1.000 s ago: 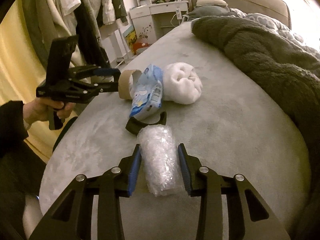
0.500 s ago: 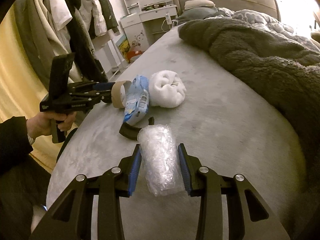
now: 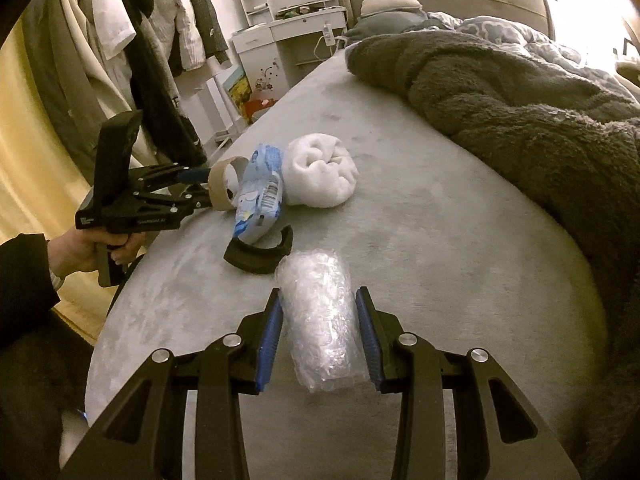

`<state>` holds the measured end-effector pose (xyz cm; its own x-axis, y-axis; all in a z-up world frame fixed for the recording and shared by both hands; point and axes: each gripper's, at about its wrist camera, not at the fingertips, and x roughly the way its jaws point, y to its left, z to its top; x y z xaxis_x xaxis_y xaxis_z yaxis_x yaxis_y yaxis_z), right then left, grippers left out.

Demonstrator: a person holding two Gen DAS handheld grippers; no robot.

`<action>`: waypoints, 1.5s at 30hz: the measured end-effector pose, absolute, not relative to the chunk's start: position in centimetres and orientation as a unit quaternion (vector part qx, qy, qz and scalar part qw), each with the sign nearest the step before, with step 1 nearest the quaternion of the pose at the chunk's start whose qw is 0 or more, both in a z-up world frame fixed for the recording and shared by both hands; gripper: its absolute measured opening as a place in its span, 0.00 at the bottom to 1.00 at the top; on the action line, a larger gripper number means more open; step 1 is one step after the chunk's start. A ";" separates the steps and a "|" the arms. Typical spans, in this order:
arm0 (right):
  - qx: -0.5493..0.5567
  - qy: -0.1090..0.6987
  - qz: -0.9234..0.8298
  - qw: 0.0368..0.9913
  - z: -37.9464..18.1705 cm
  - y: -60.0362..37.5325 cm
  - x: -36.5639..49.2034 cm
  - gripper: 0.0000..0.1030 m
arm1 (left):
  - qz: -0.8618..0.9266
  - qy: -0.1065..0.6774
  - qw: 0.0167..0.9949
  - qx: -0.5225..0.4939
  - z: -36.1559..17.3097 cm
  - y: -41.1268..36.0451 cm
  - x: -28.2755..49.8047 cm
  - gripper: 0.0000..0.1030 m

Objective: Collect trash
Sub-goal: 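Grasp the black curved plastic piece with the left gripper while the right holds the bubble wrap, then carry the black piece into the black bin and open the left gripper while the right carries bubble wrap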

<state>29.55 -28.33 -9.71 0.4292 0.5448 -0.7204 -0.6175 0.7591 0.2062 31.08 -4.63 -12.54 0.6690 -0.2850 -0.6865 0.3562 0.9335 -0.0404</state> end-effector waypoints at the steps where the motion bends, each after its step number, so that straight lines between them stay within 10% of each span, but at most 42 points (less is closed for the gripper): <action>1: -0.046 0.409 0.344 0.844 -9.7 -28.3 29.6 0.36 | -0.173 0.365 0.914 0.049 -12.4 -4.6 31.1 0.47; 45: 0.001 0.373 0.367 0.852 -5.8 -20.7 22.8 0.36 | -0.035 0.361 0.932 0.004 -5.9 -2.3 18.6 0.40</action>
